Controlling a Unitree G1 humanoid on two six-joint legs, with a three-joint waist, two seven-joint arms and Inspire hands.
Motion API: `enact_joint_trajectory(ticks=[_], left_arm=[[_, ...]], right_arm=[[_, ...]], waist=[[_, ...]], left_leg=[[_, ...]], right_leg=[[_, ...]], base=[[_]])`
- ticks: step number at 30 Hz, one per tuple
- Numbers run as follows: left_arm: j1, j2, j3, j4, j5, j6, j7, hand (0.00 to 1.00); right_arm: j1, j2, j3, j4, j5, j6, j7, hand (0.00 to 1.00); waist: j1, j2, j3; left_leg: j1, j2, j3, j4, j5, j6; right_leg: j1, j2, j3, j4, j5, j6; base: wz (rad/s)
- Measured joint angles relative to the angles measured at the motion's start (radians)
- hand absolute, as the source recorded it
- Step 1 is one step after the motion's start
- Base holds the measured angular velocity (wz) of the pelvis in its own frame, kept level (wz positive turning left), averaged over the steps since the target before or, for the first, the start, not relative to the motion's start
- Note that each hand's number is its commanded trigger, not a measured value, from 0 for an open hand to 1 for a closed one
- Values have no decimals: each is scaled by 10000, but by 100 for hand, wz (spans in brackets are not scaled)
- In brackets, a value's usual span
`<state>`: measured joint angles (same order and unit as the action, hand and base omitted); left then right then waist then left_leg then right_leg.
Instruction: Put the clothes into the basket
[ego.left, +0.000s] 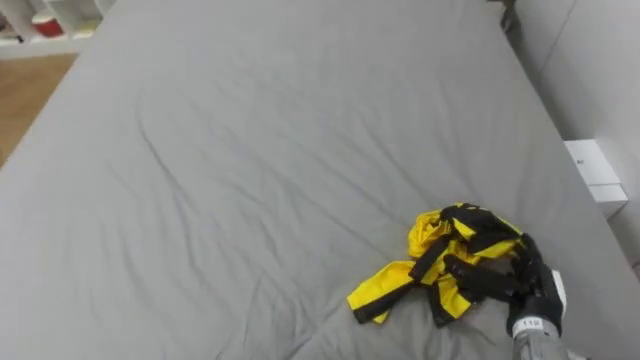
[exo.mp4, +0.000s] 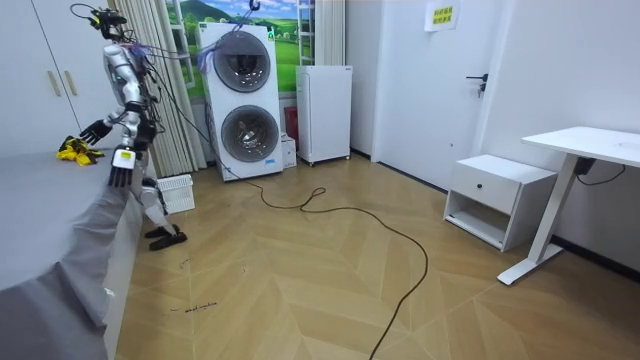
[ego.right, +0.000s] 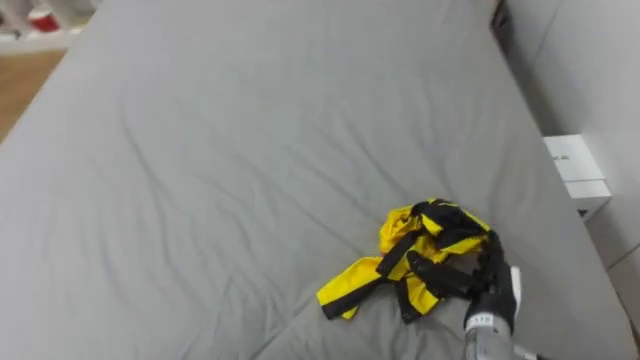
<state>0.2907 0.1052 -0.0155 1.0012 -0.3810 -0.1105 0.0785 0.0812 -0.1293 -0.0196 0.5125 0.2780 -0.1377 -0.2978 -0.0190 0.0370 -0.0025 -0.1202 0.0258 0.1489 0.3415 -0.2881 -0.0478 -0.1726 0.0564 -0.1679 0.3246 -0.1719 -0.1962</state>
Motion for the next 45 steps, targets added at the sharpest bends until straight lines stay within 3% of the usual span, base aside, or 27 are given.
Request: enact_joint_trajectory(ticks=[2, 3, 4, 8, 17, 24, 28, 35, 37, 38, 42, 43, 44, 45], left_arm=[[-18, -15, 85, 41, 7, -9, -27, 0], [-18, -24, 165, 141, 7, -29, -46, 0], [-50, -25, 241, 305, 5, -36, -74, 0], [-175, -11, 332, 727, -32, -136, -173, 0], [-364, -19, 285, 832, -14, -100, -179, 0], [-673, -13, 204, 943, -13, -9, -312, 0], [-962, 38, 145, 969, 212, -25, -516, 0], [-1146, 293, 87, 959, 195, -45, -825, 0], [-1236, 308, 99, 955, 195, -57, -917, 0], [-1237, 305, 98, 946, 195, -74, -930, 0], [-1336, 322, 90, 963, 200, -127, -905, 0], [-1350, 345, 91, 967, 198, -127, -903, 0], [-1390, 403, 84, 973, 195, -126, -901, 0], [-1444, 471, -21, 989, 177, -122, -892, 0]], right_arm=[[-6, 1, 78, -115, -181, -1, -200, 0], [-9, 10, 77, -141, -395, -1, -260, 0], [-9, 23, 67, -142, -620, 0, -292, 0], [-69, -23, -50, -361, -1319, 0, -763, 0], [-355, -1, 102, 179, -1689, -18, -1396, 0], [-690, -157, 218, 1627, -1593, 306, -1481, 0], [-1580, -249, 237, 2870, -1593, 495, -1435, 0], [-2607, -622, 459, 4798, -1420, 741, -1345, 0], [-2753, -672, 433, 5057, -1420, 764, -1365, 0], [-2785, -692, 425, 5116, -1421, 764, -1368, 0], [-3171, -854, 253, 5599, -1424, 766, -1673, 0], [-3220, -884, 237, 5662, -1422, 766, -1733, 27], [-3364, -944, 160, 5783, -1409, 769, -1812, 79], [-3464, -1025, 158, 5794, -1373, 782, -1879, 100]], waist=[[27, -31, -41], [27, -31, -51], [-11, -48, -56], [-26, -92, -78], [16, -134, -25], [112, -64, -8], [579, -86, 4], [830, -188, 67], [834, -168, 66], [843, -157, 65], [944, 31, 135], [1001, 48, 136], [1048, 71, 138], [1065, 107, 144]], left_leg=[[48, -108, 2, -353, 492, 118], [163, -190, -12, -529, 993, 178], [312, -194, -17, -786, 1090, 241], [481, -209, -20, -1372, 1154, 253], [356, -208, -165, -1388, 1157, 256], [61, -202, -231, -1382, 1158, 259], [-164, -198, -229, -1407, 1159, 260], [-326, -213, -296, -1453, 1155, 271], [-495, -218, -319, -1443, 1196, 364], [-528, -218, -348, -1441, 1213, 390], [-690, -271, -525, -1402, 1261, 496], [-731, -292, -545, -1394, 1269, 517], [-870, -332, -576, -1354, 1303, 572], [-1005, -374, -590, -1348, 1341, 632]], right_leg=[[18, 64, 273, -61, -1, -2], [52, 138, 326, -154, 4, -9], [72, 193, 339, -200, 3, -9], [81, 248, 320, -382, 2, -5], [236, 255, 124, -860, -13, 101], [81, 228, -162, -886, -307, 837], [-166, 211, -281, -819, -214, 748], [-163, 97, -968, -895, -234, 849], [-176, 72, -1109, -1001, -232, 1151], [-178, 72, -1118, -1044, -210, 1211], [-261, -69, -1333, -1038, -192, 1207], [-295, -84, -1334, -1036, -189, 1202], [-420, -119, -1338, -1014, -151, 1137], [-578, -166, -1356, -970, -102, 1052]], base=[[-44], [-34], [-23], [2], [10], [13], [6], [19], [21], [16], [10], [0], [3], [4]])
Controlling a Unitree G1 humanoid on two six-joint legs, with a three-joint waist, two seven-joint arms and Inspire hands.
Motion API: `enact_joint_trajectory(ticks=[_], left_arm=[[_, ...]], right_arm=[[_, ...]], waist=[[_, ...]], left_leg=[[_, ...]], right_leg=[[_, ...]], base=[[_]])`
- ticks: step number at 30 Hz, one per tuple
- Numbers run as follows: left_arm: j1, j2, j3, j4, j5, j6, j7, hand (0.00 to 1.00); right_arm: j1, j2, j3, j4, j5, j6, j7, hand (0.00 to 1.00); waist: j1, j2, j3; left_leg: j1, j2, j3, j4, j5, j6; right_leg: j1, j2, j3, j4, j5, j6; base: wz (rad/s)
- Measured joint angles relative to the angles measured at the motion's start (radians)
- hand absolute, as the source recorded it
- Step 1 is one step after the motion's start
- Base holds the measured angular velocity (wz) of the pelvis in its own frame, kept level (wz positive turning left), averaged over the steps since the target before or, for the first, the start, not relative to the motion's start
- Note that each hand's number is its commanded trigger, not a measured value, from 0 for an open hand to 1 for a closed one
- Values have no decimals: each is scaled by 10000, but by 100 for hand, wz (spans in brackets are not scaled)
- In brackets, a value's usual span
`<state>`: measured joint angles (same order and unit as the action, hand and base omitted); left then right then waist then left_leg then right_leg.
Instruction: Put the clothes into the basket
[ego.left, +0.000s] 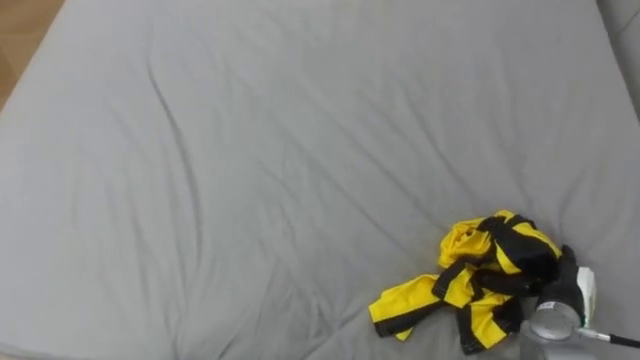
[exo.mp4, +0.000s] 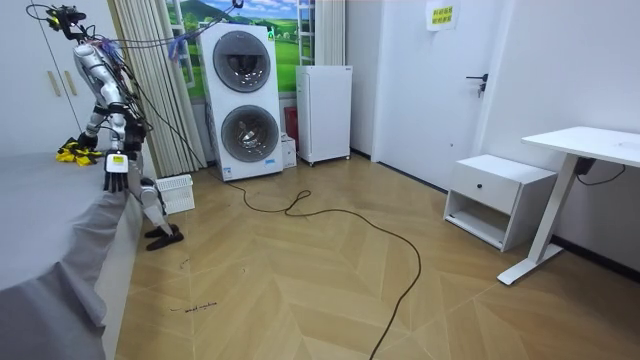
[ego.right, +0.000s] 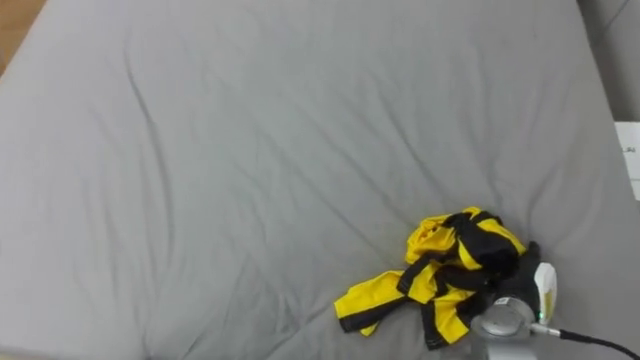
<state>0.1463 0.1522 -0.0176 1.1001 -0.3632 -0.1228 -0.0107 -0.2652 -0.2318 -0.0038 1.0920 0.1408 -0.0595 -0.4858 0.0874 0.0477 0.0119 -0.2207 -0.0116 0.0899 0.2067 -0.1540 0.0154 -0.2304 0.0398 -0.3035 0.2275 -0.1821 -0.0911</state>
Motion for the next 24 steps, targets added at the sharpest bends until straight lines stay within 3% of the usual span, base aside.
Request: enact_joint_trajectory(ticks=[2, 4, 7, 9, 12, 18, 21, 24], left_arm=[[-19, 69, -300, 1, -109, 47, -6, 0], [-80, 114, -541, 85, -176, 334, -20, 0], [-262, 103, -647, 658, -167, 889, -23, 0], [-329, 121, -667, 818, -171, 1023, -5, 0], [-413, 212, -920, 810, -174, 1082, 26, 0], [-422, 229, -1041, 635, -174, 1038, 261, 0], [-417, 247, -1032, 570, -160, 1017, 288, 0], [-417, 247, -993, 468, -111, 930, 282, 0]], right_arm=[[-177, -100, 8, 1, -10, 36, -129, 100], [-342, -238, 8, 122, -35, 39, -297, 100], [-643, -915, 16, 521, -250, 26, -369, 100], [-714, -1179, 16, 704, -255, -52, -348, 100], [-771, -1560, 14, 874, -213, -52, -382, 100], [-784, -1629, 24, 874, 135, -74, -356, 100], [-621, -1503, 127, 821, 306, -137, -313, 100], [-386, -1451, 116, 728, 540, -137, -123, 100]], waist=[[-1, 65, 10], [3, 86, 24], [61, 165, 97], [172, 228, 150], [332, 282, 162], [341, 195, 149], [286, -15, 162], [185, -233, 117]], left_leg=[[-243, -48, 9, 39, 44, 73], [-488, -95, 7, 165, 73, 121], [-826, -158, 16, 335, 109, 228], [-892, -170, 27, 335, 132, 266], [-1018, -169, -37, 377, 174, 287], [-913, -156, -80, 255, 244, 184], [-637, -152, -79, 112, 277, 129], [-379, -151, -80, 18, 275, 127]], right_leg=[[-297, -88, -6, 159, 10, -15], [-486, -143, -12, 175, 57, -95], [-701, -213, -41, 84, 294, -513], [-776, -234, -52, 27, 313, -521], [-876, -229, -138, -45, 382, -550], [-845, -194, -160, -2, 406, -649], [-617, -158, -81, -82, 378, -679], [-345, -118, -49, -196, 342, -675]], base=[[0], [0], [0], [0], [8], [-1], [-7], [0]])
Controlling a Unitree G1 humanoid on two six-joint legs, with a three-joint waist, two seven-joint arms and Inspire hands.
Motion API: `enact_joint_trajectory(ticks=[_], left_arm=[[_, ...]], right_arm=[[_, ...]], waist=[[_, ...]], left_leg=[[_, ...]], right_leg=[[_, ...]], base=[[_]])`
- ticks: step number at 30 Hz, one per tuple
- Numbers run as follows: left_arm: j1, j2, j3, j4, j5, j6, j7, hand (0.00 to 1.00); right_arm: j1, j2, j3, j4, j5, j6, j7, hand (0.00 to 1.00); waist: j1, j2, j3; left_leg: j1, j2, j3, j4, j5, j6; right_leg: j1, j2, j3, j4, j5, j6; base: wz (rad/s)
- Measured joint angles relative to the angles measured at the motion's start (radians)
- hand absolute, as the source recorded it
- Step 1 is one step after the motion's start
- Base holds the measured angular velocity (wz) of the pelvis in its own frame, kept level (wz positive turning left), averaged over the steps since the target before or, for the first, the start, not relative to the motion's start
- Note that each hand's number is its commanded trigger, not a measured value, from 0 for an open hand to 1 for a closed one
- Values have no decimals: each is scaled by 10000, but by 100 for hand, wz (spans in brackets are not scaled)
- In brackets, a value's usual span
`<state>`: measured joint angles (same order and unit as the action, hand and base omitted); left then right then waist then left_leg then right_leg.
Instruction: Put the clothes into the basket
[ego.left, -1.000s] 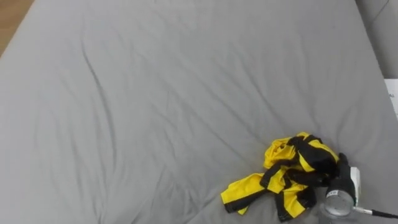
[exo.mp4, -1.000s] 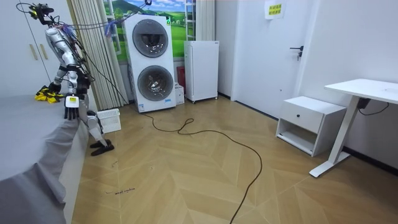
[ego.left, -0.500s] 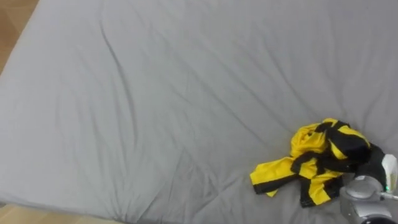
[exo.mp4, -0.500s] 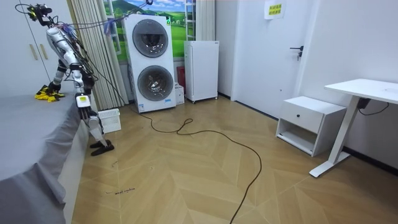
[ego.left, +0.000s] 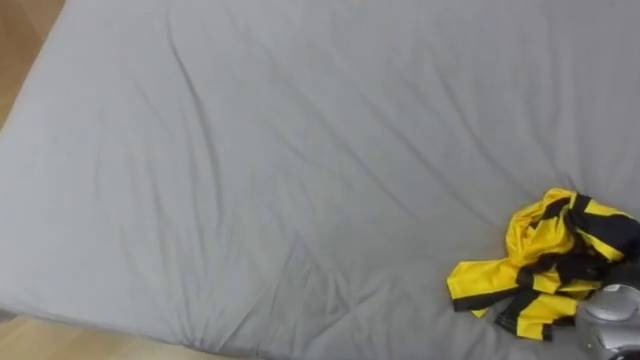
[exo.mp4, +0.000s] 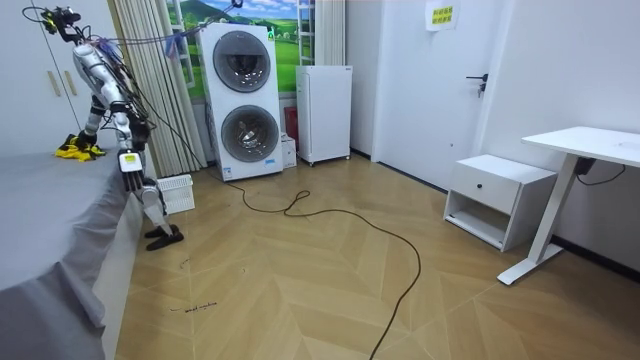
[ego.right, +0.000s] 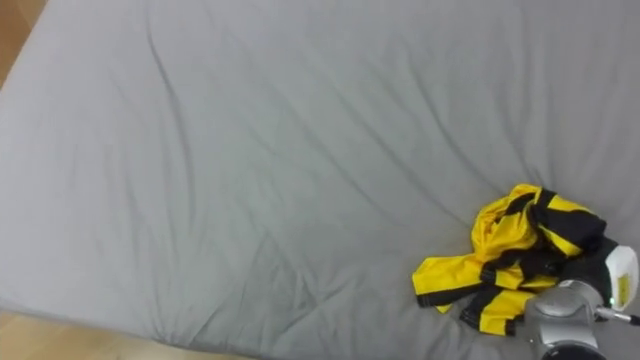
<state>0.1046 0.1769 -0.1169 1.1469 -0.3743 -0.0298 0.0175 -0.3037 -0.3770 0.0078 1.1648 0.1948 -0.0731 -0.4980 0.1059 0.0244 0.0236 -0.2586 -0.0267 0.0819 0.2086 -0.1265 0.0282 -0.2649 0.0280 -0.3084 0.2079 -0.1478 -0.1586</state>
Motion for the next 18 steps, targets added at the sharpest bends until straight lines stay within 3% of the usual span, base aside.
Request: enact_joint_trajectory(ticks=[1, 6, 11, 14, 16, 18], left_arm=[[3, -1, 61, -59, 36, -17, 3, 0], [51, 8, 647, -186, 77, -20, 102, 0], [266, 7, 1113, -175, 110, 22, 223, 0], [524, -3, 1303, -286, 156, 96, 237, 0], [628, -29, 1770, -390, 532, 222, 237, 0], [744, -36, 1967, -491, 654, 330, 272, 0]], right_arm=[[123, 86, -19, -84, 69, 1, -1, 100], [1057, 232, -135, -1508, 466, 75, 19, 100], [1967, 372, -319, -3116, 538, 113, 234, 100], [2507, 377, -396, -4008, 511, 232, 326, 100], [2826, 379, -600, -4775, 347, 482, 349, 100], [3021, 423, -742, -4980, 366, 515, 483, 100]], waist=[[-43, -84, -48], [-227, -308, -127], [-603, -468, -169], [-784, -594, -159], [-886, -583, -228], [-1017, -686, -184]], left_leg=[[160, 3, 4, -73, -1, -1], [802, -18, 282, -171, -9, -4], [1681, -54, 283, -308, -121, 30], [2004, -49, 326, -342, -226, 18], [2104, -47, 585, -408, -227, 18], [2331, -64, 586, -457, -227, 19]], right_leg=[[134, 13, 10, -48, -2, 3], [693, 5, 314, -66, -79, 127], [1384, 21, 706, -66, -164, 217], [1620, 116, 1166, -63, -184, 246], [1670, 112, 1240, -50, -195, 266], [1804, 133, 1433, -59, -215, 300]], base=[[0], [-10], [-24], [-15], [-7], [0]])
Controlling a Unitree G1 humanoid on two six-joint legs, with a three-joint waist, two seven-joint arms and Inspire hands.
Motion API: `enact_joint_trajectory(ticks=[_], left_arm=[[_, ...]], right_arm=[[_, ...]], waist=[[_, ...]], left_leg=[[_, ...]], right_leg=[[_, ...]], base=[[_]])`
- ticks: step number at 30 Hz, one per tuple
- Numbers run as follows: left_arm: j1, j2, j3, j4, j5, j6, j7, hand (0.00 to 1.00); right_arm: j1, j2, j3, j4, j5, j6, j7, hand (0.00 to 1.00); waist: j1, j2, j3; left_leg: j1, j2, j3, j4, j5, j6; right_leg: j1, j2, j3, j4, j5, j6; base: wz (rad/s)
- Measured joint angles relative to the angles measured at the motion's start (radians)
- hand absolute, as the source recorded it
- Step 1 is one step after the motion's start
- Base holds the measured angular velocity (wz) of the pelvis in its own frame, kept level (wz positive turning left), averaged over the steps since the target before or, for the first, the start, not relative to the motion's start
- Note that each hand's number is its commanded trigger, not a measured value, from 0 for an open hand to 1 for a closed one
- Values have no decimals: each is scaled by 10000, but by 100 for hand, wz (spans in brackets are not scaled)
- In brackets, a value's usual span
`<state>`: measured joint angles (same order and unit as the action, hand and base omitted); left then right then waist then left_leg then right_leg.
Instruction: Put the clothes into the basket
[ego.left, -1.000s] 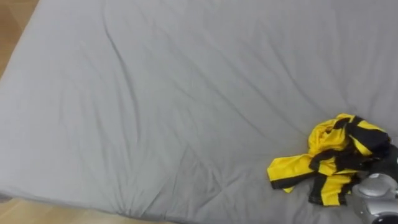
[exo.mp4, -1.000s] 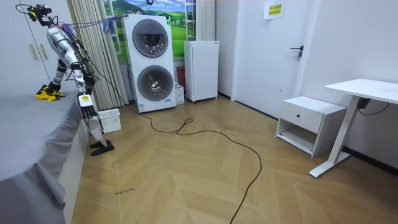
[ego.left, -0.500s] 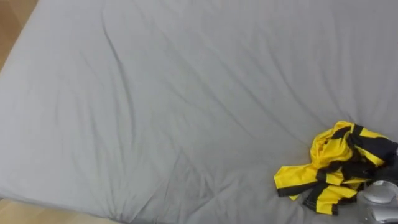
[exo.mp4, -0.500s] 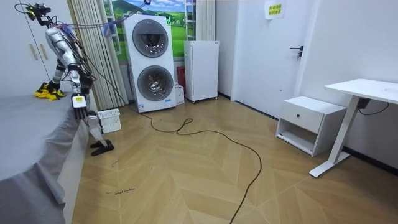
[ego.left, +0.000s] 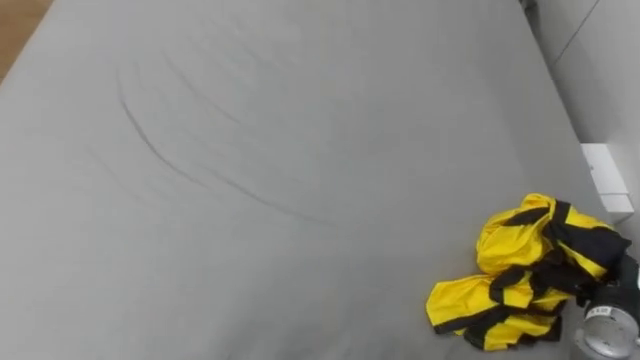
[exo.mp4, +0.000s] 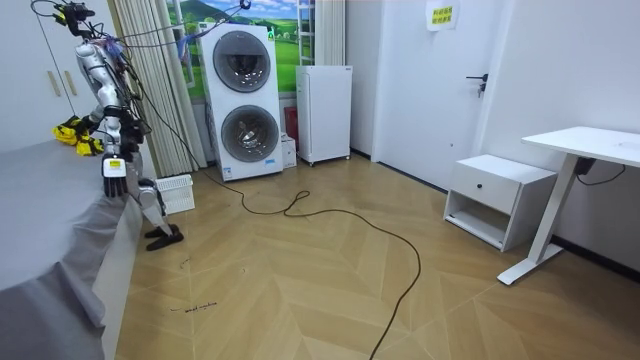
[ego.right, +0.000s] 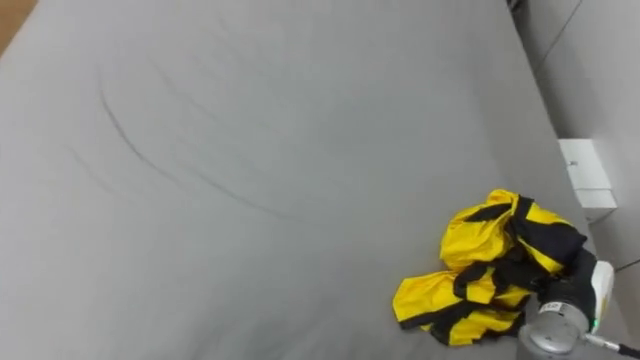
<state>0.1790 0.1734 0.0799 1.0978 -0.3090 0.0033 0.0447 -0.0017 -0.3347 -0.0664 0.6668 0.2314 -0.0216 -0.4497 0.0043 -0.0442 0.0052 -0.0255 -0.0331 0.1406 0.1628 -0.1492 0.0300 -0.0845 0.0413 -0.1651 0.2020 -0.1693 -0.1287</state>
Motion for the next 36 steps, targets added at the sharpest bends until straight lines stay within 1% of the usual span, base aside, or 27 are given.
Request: enact_joint_trajectory(ticks=[1, 2, 3, 4, 5, 7, 8, 11, 12, 13, 14, 15, 16, 17, 18, 19, 21, 22, 23, 24, 25, 27, 30, 31, 33, 34, 36], left_arm=[[72, -3, 0, -8, 5, 41, 21, 0], [106, -3, 0, -8, 2, 57, 29, 0], [143, -2, 0, -8, -18, 105, 53, 0], [149, -2, -2, -8, -20, 140, 67, 0], [174, -7, -8, -5, -18, 243, 125, 0], [268, -11, 24, -4, 53, 352, 199, 0], [330, -10, 33, -11, 148, 361, 226, 0], [551, -10, 142, -19, 397, 608, 517, 0], [569, -10, 227, -19, 416, 758, 630, 0], [624, -11, 328, -17, 472, 866, 736, 0], [669, -10, 361, -12, 520, 903, 786, 0], [728, -5, 384, 16, 682, 990, 869, 0], [737, -4, 404, 18, 727, 1044, 925, 0], [795, -5, 394, 22, 784, 1121, 989, 0], [842, -5, 387, 22, 789, 1194, 1001, 0], [895, -5, 357, 23, 786, 1233, 1006, 0], [960, -5, 353, 23, 787, 1253, 1024, 0], [990, -5, 358, 23, 788, 1315, 1035, 0], [989, -5, 362, 20, 793, 1368, 1039, 0], [990, -5, 364, 20, 806, 1479, 1044, 0], [990, -5, 375, 20, 829, 1532, 1048, 0], [997, -4, 383, 20, 866, 1653, 1050, 0], [997, -5, 384, 19, 868, 1787, 1031, 0], [997, -5, 394, 18, 896, 1836, 1022, 0], [997, -5, 396, 14, 1114, 1902, 999, 0], [997, -8, 396, 14, 1184, 1930, 1004, 0], [1000, -9, 395, 15, 1225, 2018, 1006, 0]], right_arm=[[189, 17, -49, -222, -6, 12, 75, 100], [251, 21, -49, -289, 1, 18, 97, 100], [338, 33, -53, -408, 52, 20, 154, 100], [375, 47, -54, -447, 64, 20, 170, 100], [487, 106, -77, -619, 70, 19, 185, 100], [810, 192, -386, -1112, 77, 33, 275, 100], [890, 196, -490, -1270, 85, 33, 268, 100], [1221, 198, -1191, -1909, 116, 7, 166, 100], [1382, 219, -1532, -2091, 159, 8, 88, 100], [1476, 247, -1845, -2140, 185, 11, 22, 100], [1505, 269, -2010, -2135, 222, 14, -22, 100], [1575, 281, -2242, -2132, 262, 14, -131, 100], [1607, 285, -2357, -2120, 269, 14, -177, 100], [1610, 309, -2510, -2103, 262, 13, -268, 100], [1631, 382, -2666, -2088, 267, 8, -314, 100], [1675, 461, -2752, -2059, 379, 9, -351, 100], [1827, 644, -2809, -2052, 585, 9, -448, 100], [1870, 749, -2811, -2046, 757, 9, -518, 100], [1904, 782, -2813, -2041, 830, 10, -548, 100], [1973, 829, -2814, -2036, 940, 10, -631, 100], [2020, 842, -2813, -2036, 986, 10, -666, 100], [2083, 845, -2826, -1839, 1135, 9, -728, 100], [2163, 847, -2841, -1621, 1143, 14, -702, 100], [2232, 846, -2880, -1621, 1140, 14, -696, 100], [2249, 865, -2984, -1603, 1137, 14, -695, 100], [2277, 883, -3031, -1598, 1132, 13, -695, 100], [2373, 945, -3107, -1603, 1151, 12, -693, 100]], waist=[[-9, -30, -4], [-10, -71, 8], [-26, -45, -9], [-86, -58, 0], [-331, -68, 5], [-418, -74, 10], [-458, -74, 9], [-867, -97, 9], [-1028, -109, 12], [-1133, -115, 16], [-1144, -123, 22], [-1218, -120, 22], [-1279, -118, 24], [-1398, -93, 41], [-1426, -51, 69], [-1466, 3, 110], [-1531, 45, 140], [-1656, 80, 146], [-1701, 105, 151], [-1718, 142, 146], [-1727, 147, 147], [-1934, 180, 147], [-2032, 246, 153], [-2090, 286, 143], [-2155, 372, 152], [-2158, 379, 147], [-2159, 392, 143]], left_leg=[[135, -5, 8, -5, -4, 3], [183, -5, 27, -4, -11, 6], [254, 6, 96, -1, -36, 3], [284, 10, 113, -1, -47, -3], [348, 6, 159, -7, -50, -6], [469, 37, 497, -26, -50, -6], [494, 40, 514, -26, -50, -6], [570, 55, 556, -27, -65, -16], [592, 81, 737, -31, -77, -25], [652, 129, 1022, -48, -105, -41], [687, 167, 1197, -53, -130, -39], [727, 235, 1401, -53, -187, -54], [731, 259, 1475, -53, -199, -70], [738, 290, 1666, -53, -203, -77], [768, 332, 1851, -53, -210, -87], [805, 374, 1913, -52, -242, -106], [817, 410, 1947, -48, -248, -109], [787, 436, 2028, -46, -249, -110], [779, 450, 2108, -46, -249, -110], [777, 486, 2177, -42, -271, -117], [774, 505, 2181, -30, -288, -122], [681, 568, 2204, 40, -372, -132], [653, 620, 2285, 39, -437, -119], [625, 644, 2374, 37, -482, -102], [579, 709, 2465, 43, -620, -46], [571, 721, 2530, 48, -628, -41], [495, 756, 2841, 63, -677, -72]], right_leg=[[122, 37, 292, -10, -11, 17], [171, 48, 364, -22, -16, 24], [241, 95, 543, -60, -20, 25], [295, 120, 653, -100, -18, 23], [389, 164, 860, -117, -15, 16], [480, 253, 1356, -136, -14, 15], [494, 261, 1412, -139, -14, 14], [510, 335, 1850, -118, 0, -7], [476, 392, 2095, -120, 8, -19], [468, 479, 2427, -100, 23, -41], [467, 515, 2523, -100, 46, -47], [467, 605, 2721, -125, 100, -58], [458, 643, 2817, -132, 123, -57], [426, 701, 2992, -127, 172, -54], [414, 757, 3181, -139, 244, -50], [411, 829, 3347, -144, 300, -56], [373, 902, 3536, -129, 334, -33], [322, 931, 3610, -125, 358, 12], [302, 953, 3665, -125, 374, 37], [266, 1016, 3828, -126, 410, 88], [250, 1040, 3885, -123, 429, 102], [159, 1109, 3946, -119, 512, 124], [81, 1190, 4075, -109, 600, 160], [22, 1218, 4078, -66, 606, 169], [-97, 1298, 4148, 40, 621, 195], [-114, 1313, 4186, 46, 638, 194], [-328, 1370, 4375, 219, 663, 199]], base=[[-5], [-12], [-8], [10], [19], [-1], [-24], [-31], [-35], [-43], [-51], [-39], [-38], [-37], [-49], [-41], [-31], [-25], [-27], [-27], [-30], [-17], [-13], [-5], [-9], [-19], [-27]])
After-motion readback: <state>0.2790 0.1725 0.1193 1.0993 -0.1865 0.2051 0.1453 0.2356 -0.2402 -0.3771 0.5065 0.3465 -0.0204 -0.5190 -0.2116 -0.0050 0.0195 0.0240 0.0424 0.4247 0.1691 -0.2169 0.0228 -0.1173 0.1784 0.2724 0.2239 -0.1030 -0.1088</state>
